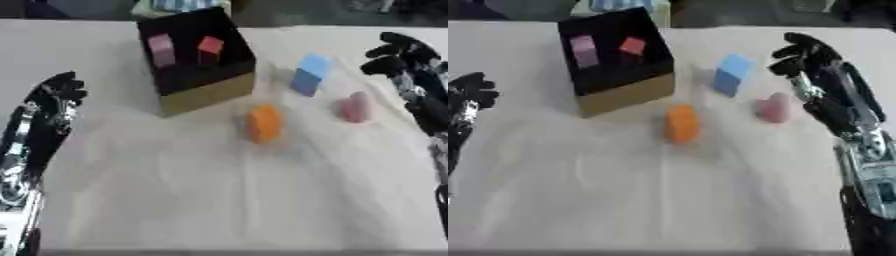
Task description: Pick up objects on the table and place them in the box.
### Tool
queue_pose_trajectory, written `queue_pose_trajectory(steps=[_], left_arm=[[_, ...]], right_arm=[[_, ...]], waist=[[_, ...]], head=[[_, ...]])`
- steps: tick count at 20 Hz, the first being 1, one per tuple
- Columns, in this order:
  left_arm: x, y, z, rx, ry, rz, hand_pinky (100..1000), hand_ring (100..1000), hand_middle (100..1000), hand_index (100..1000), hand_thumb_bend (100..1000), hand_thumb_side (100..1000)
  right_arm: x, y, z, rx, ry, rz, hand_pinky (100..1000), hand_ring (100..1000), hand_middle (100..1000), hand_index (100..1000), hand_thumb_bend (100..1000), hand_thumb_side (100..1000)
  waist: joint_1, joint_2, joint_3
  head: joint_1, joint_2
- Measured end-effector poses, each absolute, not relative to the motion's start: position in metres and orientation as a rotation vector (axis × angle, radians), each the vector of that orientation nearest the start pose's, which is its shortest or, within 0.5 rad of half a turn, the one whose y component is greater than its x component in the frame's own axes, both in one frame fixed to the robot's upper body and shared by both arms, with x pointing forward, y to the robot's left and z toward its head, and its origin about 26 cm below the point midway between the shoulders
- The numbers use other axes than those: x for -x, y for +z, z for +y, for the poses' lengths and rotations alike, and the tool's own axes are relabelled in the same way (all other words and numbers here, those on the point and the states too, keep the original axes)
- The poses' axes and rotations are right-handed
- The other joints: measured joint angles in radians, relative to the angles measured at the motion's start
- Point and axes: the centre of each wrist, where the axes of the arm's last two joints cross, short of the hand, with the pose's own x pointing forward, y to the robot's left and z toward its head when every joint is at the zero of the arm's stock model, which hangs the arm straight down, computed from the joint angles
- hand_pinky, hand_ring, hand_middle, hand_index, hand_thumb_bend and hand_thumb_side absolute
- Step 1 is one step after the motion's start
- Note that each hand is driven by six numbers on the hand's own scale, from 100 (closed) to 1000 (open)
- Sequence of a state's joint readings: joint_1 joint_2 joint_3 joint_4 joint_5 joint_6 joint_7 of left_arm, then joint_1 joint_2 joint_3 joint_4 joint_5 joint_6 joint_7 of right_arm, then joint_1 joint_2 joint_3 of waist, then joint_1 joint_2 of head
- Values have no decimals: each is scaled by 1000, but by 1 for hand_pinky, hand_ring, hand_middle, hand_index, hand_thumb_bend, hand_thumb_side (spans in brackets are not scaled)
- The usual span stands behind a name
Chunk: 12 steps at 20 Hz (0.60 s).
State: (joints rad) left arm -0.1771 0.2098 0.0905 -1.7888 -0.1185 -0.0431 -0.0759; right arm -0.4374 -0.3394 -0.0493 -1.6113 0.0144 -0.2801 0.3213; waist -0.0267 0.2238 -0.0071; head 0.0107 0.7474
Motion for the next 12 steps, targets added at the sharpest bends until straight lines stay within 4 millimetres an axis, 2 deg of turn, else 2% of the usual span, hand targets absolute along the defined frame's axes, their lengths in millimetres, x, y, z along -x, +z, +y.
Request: queue_pose_trajectory(steps=[3,9,12], left_arm=[[-309,110,289,-257,-311,-1980,813,759,723,858,100,642],[-309,110,289,-257,-311,-1978,813,759,724,858,100,643],[-309,110,288,-255,-314,-1978,813,759,724,858,100,643]], right_arm=[[-379,172,-292,86,859,-2200,737,736,749,918,100,425],[-403,190,-294,98,1171,-2137,759,787,805,948,100,382],[-414,196,-291,95,1322,-2087,772,815,834,962,100,414]], waist=[[0,0,3],[0,-1,8],[0,-1,9]], head=[[-3,0],[-4,0],[-7,0]])
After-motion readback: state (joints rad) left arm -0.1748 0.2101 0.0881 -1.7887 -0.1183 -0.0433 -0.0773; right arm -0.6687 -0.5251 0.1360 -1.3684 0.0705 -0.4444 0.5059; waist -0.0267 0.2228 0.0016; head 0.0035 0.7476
